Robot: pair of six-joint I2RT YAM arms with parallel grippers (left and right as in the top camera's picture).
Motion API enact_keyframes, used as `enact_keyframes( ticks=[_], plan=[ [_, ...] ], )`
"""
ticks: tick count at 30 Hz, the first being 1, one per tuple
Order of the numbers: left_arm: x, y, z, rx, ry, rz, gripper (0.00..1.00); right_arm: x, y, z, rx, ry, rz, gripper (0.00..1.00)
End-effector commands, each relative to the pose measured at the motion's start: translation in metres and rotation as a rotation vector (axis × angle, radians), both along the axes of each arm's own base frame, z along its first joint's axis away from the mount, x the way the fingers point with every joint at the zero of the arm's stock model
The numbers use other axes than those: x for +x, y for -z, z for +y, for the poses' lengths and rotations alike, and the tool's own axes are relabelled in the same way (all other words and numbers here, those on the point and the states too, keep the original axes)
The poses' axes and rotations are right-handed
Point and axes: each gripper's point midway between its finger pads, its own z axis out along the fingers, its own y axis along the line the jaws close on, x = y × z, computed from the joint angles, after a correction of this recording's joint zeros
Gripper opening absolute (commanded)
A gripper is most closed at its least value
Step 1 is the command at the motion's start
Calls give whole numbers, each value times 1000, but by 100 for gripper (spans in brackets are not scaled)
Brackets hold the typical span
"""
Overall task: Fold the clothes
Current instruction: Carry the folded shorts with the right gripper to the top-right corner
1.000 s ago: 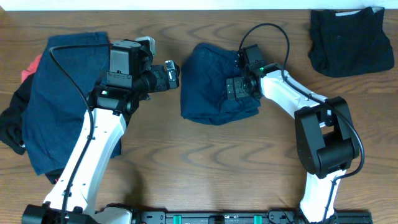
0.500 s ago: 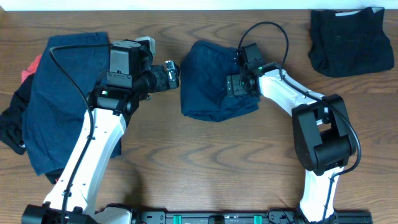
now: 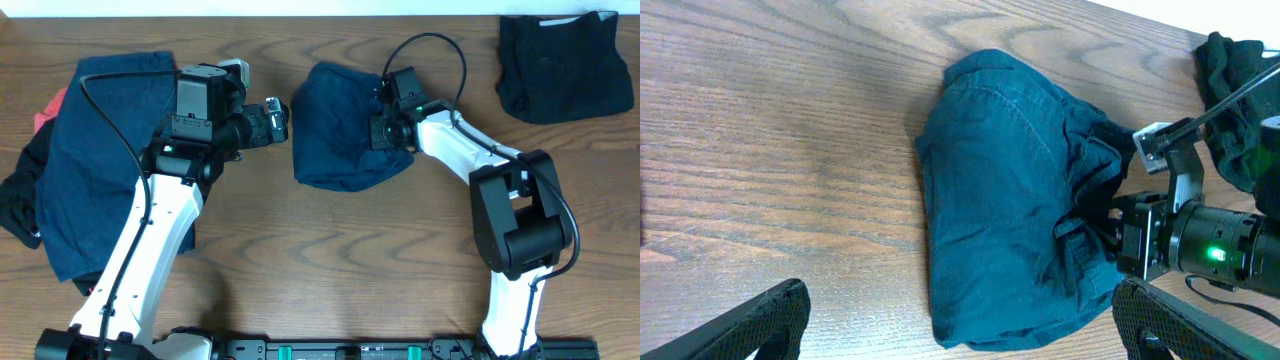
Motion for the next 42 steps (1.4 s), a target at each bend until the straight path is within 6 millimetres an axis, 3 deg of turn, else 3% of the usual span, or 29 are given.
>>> enact_keyframes(
  ticks=[1,6,13,22,32,36,42],
  plan=[
    [3,-4,2,14,3,-15,98,-13,29,-9,42,55,103,1],
    [4,-3,6,33,-15,-16,98,-1,-16,-12,236,72,77,1],
    [6,-2,11,51,-34,-19,98,21,-105,-40,444,154,-55,1],
    [6,-2,11,51,-34,-19,98,36,-205,-48,553,153,-307,1],
    [6,-2,11,51,-34,-19,98,60,-268,-69,542,144,-588,1],
    [6,-2,11,51,-34,-19,98,72,-294,-94,537,156,-715,1],
    [7,-2,15,67,-51,-21,98,85,-326,-157,552,277,-864,1]
  ],
)
